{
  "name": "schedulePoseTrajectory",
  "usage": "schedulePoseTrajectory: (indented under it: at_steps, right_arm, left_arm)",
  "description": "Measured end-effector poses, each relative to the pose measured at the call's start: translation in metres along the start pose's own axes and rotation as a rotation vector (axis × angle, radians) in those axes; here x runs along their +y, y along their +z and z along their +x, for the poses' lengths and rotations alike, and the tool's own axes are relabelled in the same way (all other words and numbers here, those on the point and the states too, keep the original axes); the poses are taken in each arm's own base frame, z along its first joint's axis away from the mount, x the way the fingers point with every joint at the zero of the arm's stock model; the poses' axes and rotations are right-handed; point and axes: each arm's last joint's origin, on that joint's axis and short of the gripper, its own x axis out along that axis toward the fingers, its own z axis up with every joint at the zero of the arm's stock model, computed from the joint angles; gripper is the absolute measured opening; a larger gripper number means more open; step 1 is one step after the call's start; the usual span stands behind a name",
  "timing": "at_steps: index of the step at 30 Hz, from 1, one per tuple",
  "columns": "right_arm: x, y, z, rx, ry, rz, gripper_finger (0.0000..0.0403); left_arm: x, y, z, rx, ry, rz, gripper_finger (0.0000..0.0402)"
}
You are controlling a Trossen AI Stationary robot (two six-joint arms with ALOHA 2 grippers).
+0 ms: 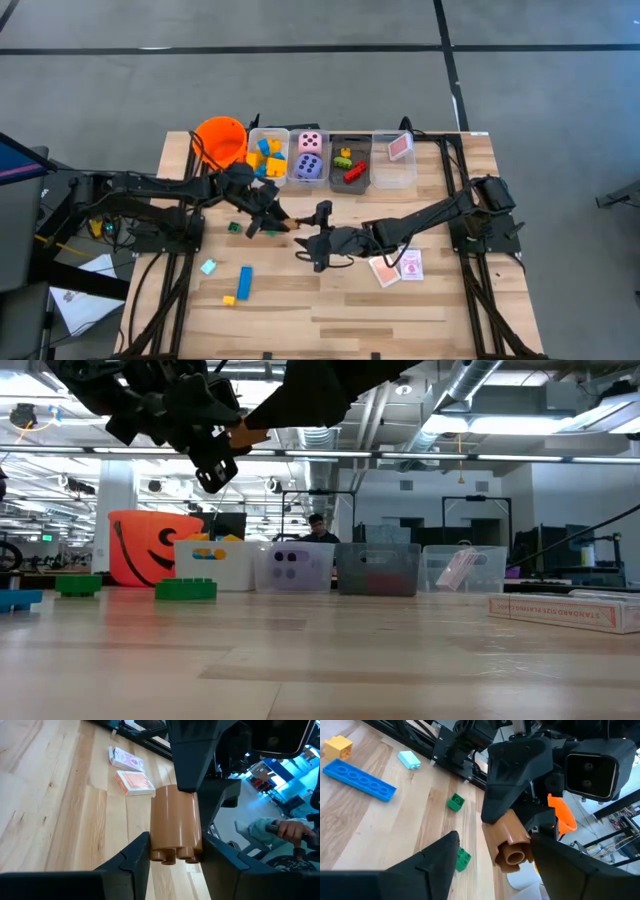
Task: Pick & Place Toys
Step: Put the brown game piece into the black bin
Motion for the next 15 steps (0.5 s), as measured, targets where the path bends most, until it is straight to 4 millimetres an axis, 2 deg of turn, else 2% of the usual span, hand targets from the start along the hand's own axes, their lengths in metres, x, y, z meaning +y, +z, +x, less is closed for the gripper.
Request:
schedulePoseTrajectory:
  at_steps: [15]
  right_arm:
    - [-0.0033, -0.0008, 0.0009, 0.026, -0.063, -0.009, 0.0249]
  left_arm:
    - [-0.0045, 0.0022, 0.0025, -0.027, -0.007, 0.024, 0.0136]
